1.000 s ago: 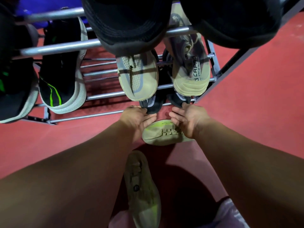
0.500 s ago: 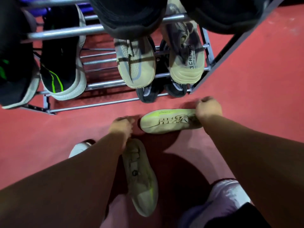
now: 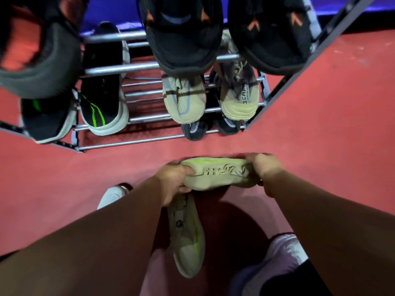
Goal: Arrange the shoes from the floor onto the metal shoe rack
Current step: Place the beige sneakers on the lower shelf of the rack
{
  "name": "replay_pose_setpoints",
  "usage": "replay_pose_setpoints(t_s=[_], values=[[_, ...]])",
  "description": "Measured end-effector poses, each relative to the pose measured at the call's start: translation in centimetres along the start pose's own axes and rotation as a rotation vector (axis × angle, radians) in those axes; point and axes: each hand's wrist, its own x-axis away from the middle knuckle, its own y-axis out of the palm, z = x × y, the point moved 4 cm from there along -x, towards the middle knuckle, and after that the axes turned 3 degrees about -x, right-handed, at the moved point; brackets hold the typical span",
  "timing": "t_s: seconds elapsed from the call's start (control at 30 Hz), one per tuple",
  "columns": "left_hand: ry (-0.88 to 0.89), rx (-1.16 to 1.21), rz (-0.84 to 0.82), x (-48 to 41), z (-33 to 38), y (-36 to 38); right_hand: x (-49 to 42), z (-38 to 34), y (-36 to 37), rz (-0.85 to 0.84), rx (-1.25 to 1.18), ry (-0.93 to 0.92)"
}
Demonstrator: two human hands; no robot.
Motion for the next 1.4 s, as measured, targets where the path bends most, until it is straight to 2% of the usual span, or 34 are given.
replay_pose_setpoints(t_s=[0.13,0.4,0.63,0.77,0.83,0.97,1.13,1.2,1.3,1.4], values=[[-0.016,0.033,0.092,4.2,-0.9,-2.8,4.6,-0.2,1.7,-0.129,-0.035,-0.066],[0.027,0.184,0.135,13.6,-3.3,-10.1,18.7,-3.1,3.5,-0.257,0.003,-0.102],[0.139,0.270,0.290,20.2,-3.5,-13.8,24.8,-3.1,3.1,-0.191,0.096,-0.166],[0.170,0.270,0.320,22.4,-4.1,-14.2,29.4,-3.7,4.3,-0.277,0.090,-0.276],[0.178,0.253,0.331,22.4,-4.6,-14.4,29.5,-3.7,4.6,-0.310,0.113,-0.315],[0.188,0.138,0.423,23.0,-4.6,-16.2,27.3,-3.6,5.0,-0.241,0.215,-0.313],[0.162,0.078,0.444,21.3,-4.5,-18.2,24.2,-4.3,8.6,-0.352,0.336,-0.384],[0.155,0.026,0.448,18.9,-5.4,-19.5,21.4,-3.3,9.7,-0.333,0.412,-0.361],[0.127,-0.029,0.491,15.4,-7.5,-21.2,18.0,-0.9,10.5,-0.311,0.658,-0.308],[0.114,-0.080,0.526,12.6,-8.3,-22.3,16.0,-0.1,11.6,-0.297,0.894,-0.388]])
